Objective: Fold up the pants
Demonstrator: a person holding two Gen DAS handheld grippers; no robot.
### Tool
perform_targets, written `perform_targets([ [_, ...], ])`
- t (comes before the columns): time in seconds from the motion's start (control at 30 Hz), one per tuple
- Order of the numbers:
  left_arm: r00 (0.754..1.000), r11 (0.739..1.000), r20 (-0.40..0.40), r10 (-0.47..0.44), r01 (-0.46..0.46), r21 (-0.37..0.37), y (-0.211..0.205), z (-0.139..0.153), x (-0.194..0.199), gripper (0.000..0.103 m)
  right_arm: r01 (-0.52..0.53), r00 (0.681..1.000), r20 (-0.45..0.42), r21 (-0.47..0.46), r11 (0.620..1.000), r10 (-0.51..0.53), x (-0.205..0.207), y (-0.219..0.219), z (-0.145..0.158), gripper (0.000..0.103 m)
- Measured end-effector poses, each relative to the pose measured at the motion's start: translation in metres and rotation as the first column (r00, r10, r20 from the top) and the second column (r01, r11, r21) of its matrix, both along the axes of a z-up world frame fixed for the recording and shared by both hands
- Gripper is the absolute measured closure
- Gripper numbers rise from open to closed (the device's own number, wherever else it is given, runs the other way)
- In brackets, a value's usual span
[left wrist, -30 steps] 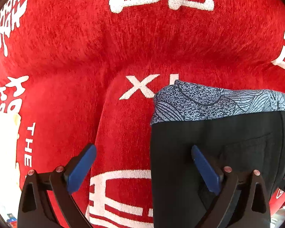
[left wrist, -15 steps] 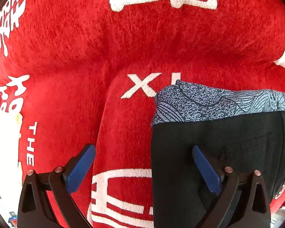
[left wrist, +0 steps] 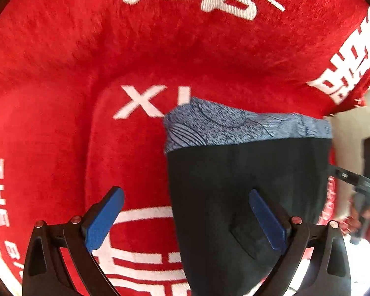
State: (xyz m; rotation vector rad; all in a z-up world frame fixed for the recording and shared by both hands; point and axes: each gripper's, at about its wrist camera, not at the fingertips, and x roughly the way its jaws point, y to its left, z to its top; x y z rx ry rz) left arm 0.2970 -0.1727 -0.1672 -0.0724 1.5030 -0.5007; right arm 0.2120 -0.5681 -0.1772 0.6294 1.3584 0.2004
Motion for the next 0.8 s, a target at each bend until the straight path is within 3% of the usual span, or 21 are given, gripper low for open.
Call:
perform_targets([
  [0.2,0.994,0.994,-0.103,-0.045,0.034,-0.102,0.001,-0.023,0.005,0.001,-0.020,1.000,0.012,0.185,0.983,0.018,-0.013,-0.010,-0.020,0.025],
  [0.43,0.985,0.982,-0.153,-0.074,0.046,-0.182,-0.015,-0.035,-0.003,0.001,0.005,1.000,-0.003,0.369,0.929,-0.004,-0.024,-0.016,-0.036,0.025],
  [0.6,0.984,0.981,-0.154,-0.085,0.055,-0.188,-0.033,-0.039,-0.006,0.001,-0.003,1.000,-0.010,0.405,0.914,0.008,-0.025,-0.007,-0.044,0.025],
  [0.7,0.988,0.983,-0.133,-0.081,0.057,-0.176,-0.037,-0.037,-0.009,0.011,0.021,0.999,-0.051,0.415,0.910,0.000,-0.019,-0.003,-0.046,0.028],
  [0.8,0.991,0.983,-0.111,-0.077,0.056,-0.175,-0.036,-0.031,-0.011,0.022,0.051,0.997,-0.075,0.415,0.908,-0.022,-0.018,0.003,-0.046,0.043],
])
